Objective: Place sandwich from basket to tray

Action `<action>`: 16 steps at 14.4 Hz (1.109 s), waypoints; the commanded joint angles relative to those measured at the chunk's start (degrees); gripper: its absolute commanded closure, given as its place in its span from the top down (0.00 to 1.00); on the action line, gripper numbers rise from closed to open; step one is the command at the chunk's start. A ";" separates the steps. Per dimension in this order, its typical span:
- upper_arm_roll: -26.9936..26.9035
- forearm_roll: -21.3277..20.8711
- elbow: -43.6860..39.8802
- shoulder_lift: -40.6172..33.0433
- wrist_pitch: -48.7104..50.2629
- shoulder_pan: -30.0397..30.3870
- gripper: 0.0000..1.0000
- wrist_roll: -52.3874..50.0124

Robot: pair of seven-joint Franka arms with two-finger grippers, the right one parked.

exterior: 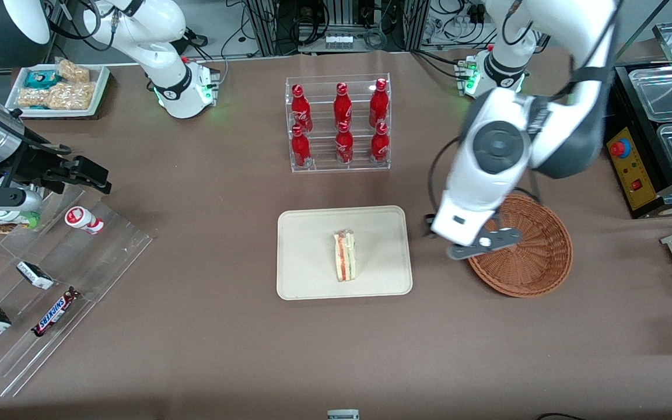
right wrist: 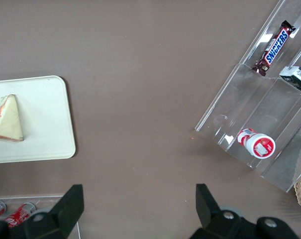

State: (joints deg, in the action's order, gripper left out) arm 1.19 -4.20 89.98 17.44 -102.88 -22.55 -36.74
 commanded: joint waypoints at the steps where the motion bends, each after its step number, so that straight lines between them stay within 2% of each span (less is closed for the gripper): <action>1: 0.57 1.12 7.22 -8.20 3.02 5.92 1.00 9.02; 6: 1.09 1.56 8.19 -14.43 11.02 15.67 1.00 25.28; 10: 1.62 3.41 7.58 -19.89 14.20 19.90 1.00 35.05; 13: 1.10 3.67 6.09 -21.65 15.07 20.18 1.00 42.44; 16: 0.83 3.85 5.21 -21.22 14.91 20.09 1.00 42.98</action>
State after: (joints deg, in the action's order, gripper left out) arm 1.59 -1.54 95.92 -4.14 -88.83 -3.24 4.59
